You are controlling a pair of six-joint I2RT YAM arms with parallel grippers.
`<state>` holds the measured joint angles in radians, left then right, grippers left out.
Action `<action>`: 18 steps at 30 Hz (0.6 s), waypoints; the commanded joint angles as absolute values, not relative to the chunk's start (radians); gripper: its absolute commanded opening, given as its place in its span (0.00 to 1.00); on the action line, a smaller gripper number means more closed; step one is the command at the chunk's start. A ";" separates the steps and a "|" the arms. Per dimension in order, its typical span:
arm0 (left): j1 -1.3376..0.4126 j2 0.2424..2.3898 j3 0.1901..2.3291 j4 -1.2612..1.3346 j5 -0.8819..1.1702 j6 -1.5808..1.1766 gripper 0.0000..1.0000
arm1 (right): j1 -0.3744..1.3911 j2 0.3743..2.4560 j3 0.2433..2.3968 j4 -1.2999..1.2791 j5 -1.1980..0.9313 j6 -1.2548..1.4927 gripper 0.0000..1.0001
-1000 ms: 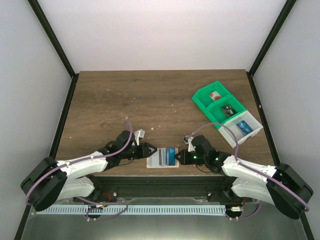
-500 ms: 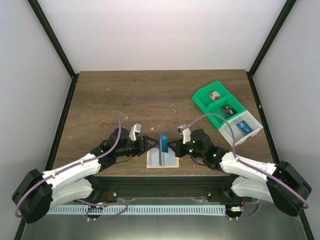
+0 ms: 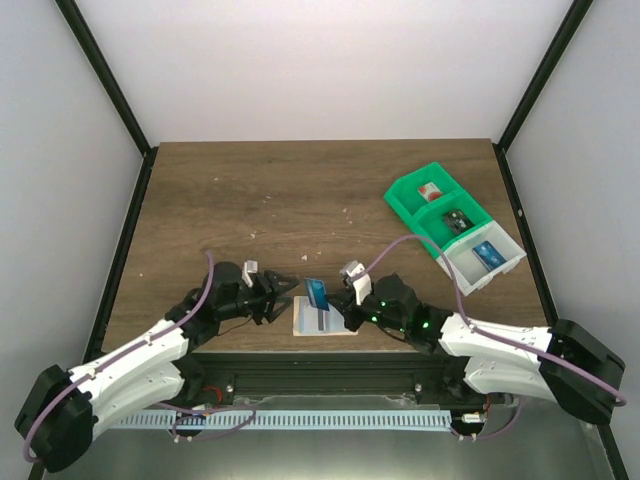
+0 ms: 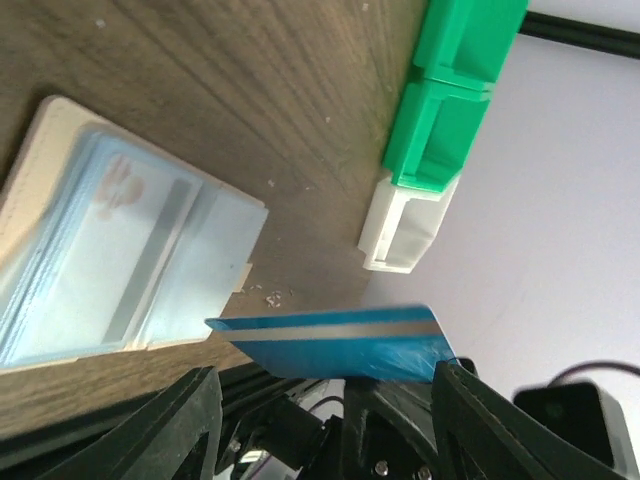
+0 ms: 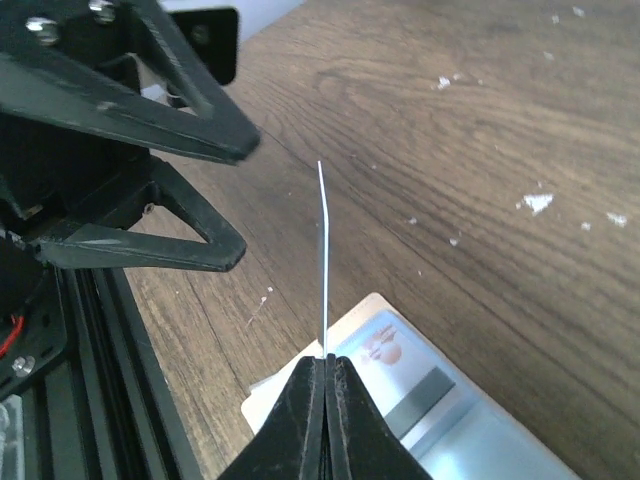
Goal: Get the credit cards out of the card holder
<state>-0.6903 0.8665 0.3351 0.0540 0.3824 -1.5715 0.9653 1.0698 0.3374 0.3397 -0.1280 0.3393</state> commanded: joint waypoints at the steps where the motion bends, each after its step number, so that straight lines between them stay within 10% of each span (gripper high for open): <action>1: -0.685 0.844 0.369 -0.057 0.396 -1.690 0.59 | 1.018 1.051 0.349 0.411 -0.030 0.151 0.00; 18: -0.685 0.788 0.337 0.107 0.476 -1.783 0.62 | 1.137 1.114 0.384 0.411 0.111 -0.006 0.01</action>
